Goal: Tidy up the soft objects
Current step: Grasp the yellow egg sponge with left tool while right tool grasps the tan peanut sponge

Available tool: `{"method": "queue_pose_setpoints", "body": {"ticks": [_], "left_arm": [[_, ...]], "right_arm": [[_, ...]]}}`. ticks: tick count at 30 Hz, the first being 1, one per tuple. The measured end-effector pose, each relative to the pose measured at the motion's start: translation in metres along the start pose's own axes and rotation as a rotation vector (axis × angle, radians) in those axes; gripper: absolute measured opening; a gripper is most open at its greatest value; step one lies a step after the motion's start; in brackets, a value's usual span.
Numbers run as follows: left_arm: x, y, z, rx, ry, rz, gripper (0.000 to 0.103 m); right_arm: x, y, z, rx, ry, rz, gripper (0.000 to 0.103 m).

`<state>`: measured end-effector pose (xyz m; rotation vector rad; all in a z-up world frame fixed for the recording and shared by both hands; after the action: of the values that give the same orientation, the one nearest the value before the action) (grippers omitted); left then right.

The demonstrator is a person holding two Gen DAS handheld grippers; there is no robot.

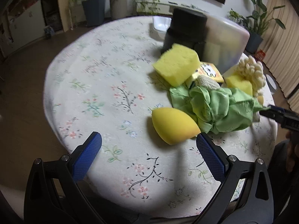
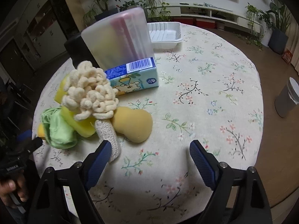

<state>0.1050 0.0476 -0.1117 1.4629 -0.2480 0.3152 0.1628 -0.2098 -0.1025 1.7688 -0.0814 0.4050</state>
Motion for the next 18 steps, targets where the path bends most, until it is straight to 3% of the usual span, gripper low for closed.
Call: {"method": "queue_pose_setpoints", "body": {"ticks": [5, 8, 11, 18], "left_arm": [[-0.002, -0.006, 0.017, -0.009, -0.071, -0.013, 0.102], [-0.002, -0.009, 0.022, -0.038, -0.069, -0.013, 0.102], [-0.001, -0.015, 0.023, -0.047, -0.055, -0.024, 0.102], [0.007, -0.021, 0.024, -0.030, -0.058, -0.018, 0.101]], "right_arm": [[0.013, -0.005, 0.012, -0.004, 0.023, -0.012, 0.088], [0.017, 0.002, 0.016, 0.053, 0.042, -0.004, 0.088], [0.019, 0.000, 0.019, 0.009, 0.099, -0.016, 0.088], [0.023, -0.025, -0.005, 0.015, 0.241, -0.078, 0.084]]}}
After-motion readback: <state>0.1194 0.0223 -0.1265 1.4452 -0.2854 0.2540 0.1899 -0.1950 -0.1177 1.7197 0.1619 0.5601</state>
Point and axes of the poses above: each gripper's, at about its wrist camera, not at the fingertips, and y roughly against the way its jaws point, z to its right, x to its top, the point moved 9 cm from there along -y, roughly the way its jaws point, and after that the axes turned 13 degrees about -z, right-handed, at the moved point
